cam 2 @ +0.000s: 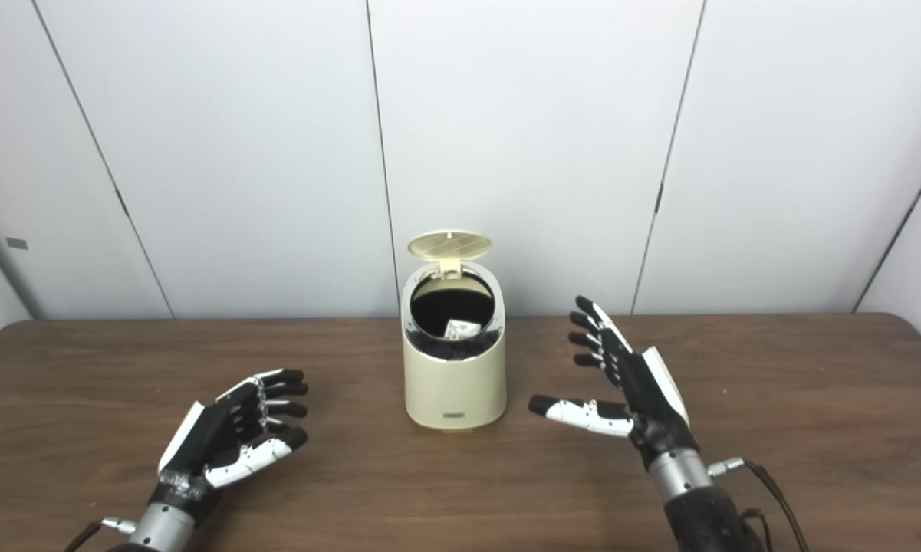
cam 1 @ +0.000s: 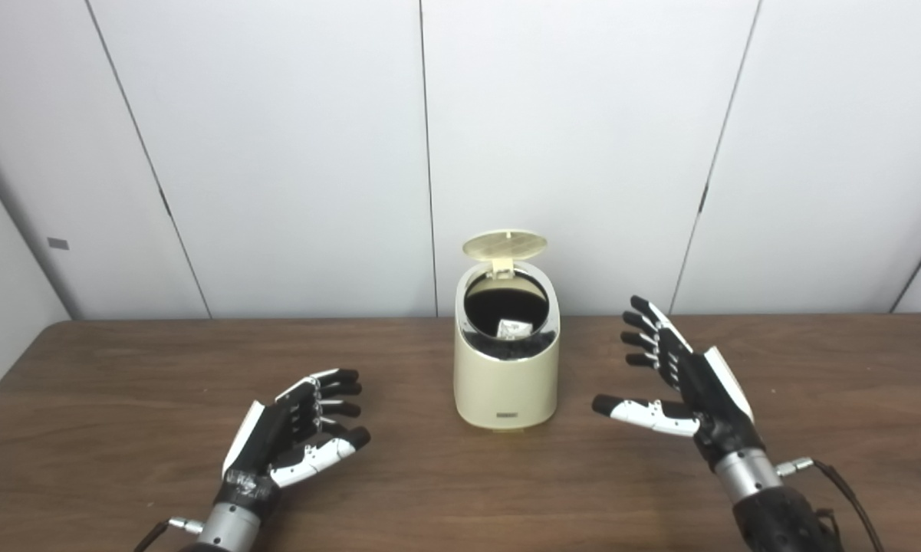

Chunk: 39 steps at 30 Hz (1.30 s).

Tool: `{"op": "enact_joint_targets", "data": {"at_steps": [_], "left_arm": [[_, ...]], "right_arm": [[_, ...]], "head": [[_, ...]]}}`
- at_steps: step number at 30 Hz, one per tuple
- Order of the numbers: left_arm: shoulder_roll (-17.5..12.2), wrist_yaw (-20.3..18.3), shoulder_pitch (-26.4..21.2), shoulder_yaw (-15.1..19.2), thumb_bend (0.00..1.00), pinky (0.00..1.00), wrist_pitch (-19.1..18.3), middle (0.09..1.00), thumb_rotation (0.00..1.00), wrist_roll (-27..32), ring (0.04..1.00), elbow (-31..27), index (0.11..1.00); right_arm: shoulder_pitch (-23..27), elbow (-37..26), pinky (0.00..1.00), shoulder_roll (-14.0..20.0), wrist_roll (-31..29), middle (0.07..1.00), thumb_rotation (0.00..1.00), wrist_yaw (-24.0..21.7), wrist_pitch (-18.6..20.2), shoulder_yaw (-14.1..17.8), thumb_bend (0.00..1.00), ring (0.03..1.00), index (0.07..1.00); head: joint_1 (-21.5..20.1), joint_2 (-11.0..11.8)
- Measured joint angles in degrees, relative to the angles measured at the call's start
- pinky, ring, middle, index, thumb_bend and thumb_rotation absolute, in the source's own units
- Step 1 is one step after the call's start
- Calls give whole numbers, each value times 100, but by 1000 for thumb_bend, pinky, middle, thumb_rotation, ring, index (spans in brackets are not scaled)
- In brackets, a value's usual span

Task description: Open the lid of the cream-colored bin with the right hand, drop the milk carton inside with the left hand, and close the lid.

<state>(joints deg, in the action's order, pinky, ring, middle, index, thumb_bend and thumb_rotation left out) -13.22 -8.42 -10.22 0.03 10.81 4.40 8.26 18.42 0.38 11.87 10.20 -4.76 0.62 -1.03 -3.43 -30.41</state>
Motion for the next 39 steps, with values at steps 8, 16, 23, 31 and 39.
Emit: {"op": "enact_joint_targets", "data": {"at_steps": [8, 16, 23, 31, 39], "left_arm": [[-5, -200, 19, -27, 691, 579, 346, 774, 136, -5, 692, 210, 800], [1, -217, 5, -24, 689, 581, 497, 776, 105, -2, 692, 253, 800], [4, -317, 2, -18, 692, 592, 578, 772, 103, 4, 693, 273, 801], [10, -351, -9, -14, 700, 598, 602, 774, 91, 6, 700, 288, 803], [20, -366, -20, -9, 706, 606, 597, 777, 132, -7, 703, 301, 799]], "right_arm": [[671, 21, 797, 129, 0, 893, 348, -135, -1, -69, 859, 877, 920], [1265, -6, 813, 250, 279, 889, 402, -401, 390, -332, 850, 891, 928], [1743, 201, 776, 266, 592, 873, 341, -478, 579, -519, 864, 858, 902], [2242, 439, 801, 384, 1150, 858, 457, -689, 781, -966, 841, 878, 849], [2360, 419, 770, 702, 1964, 834, 461, -989, 787, -1501, 856, 888, 773]], "head": [[-35, 53], [-18, 70], [0, 79], [17, 79], [61, 62]]}}
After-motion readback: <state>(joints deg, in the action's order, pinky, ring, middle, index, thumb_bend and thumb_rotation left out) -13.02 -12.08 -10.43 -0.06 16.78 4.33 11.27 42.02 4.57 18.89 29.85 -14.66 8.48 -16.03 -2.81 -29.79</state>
